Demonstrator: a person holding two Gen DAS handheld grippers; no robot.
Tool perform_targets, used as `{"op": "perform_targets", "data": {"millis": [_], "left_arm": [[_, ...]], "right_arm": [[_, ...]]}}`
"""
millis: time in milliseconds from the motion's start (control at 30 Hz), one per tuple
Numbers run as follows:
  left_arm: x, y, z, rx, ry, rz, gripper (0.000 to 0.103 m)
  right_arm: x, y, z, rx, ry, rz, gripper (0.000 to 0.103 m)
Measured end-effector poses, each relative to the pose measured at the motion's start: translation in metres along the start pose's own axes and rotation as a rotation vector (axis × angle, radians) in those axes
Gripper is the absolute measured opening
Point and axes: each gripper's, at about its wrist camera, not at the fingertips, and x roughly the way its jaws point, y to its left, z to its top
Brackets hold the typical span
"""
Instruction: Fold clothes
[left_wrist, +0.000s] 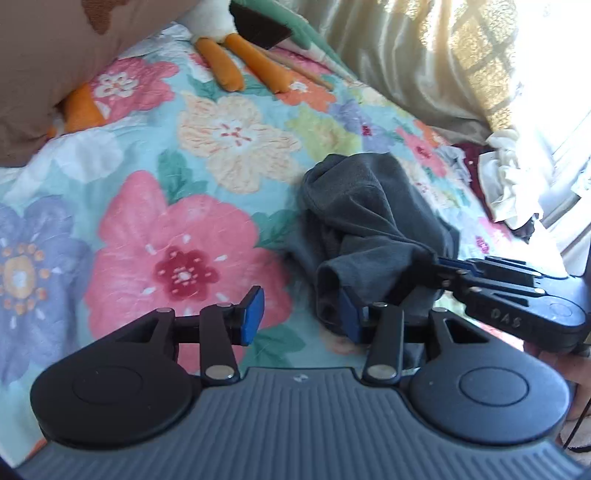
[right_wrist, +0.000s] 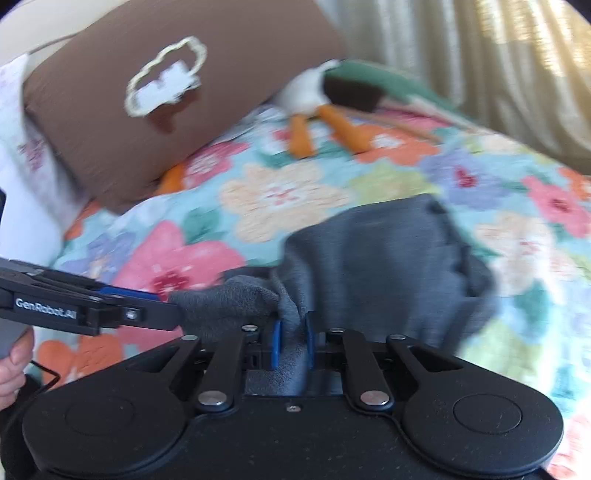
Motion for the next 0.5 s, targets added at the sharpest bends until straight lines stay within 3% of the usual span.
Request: {"op": "perform_targets", "data": {"millis": [100,200,367,500], "left_arm": [[-0.001,-0.013,0.003,0.061,-0.016,-0.075,0.057],[-0.003,-0.024,0.002,0.110,-0.044,-0.130,0.062],[0.010,-0.031,0.000,0.070,0.017,-0.219,0.070],[0.031,-0.033,-0.009,0.103,0.023,-0.153,0.075]], "right_arm": [[-0.020,-0.017,-0.003,0.054,-0.040,-0.005,0.011],[-0.032,-0.023,-0.003,0.070,-0.069,-0.099,0.009],[-0.047,-0.032,-0.002,0.010,-0.106,-0.270,0.007],[-0.035,-0.055,-0.004,0.173,-0.044,-0.151,0.010]]}}
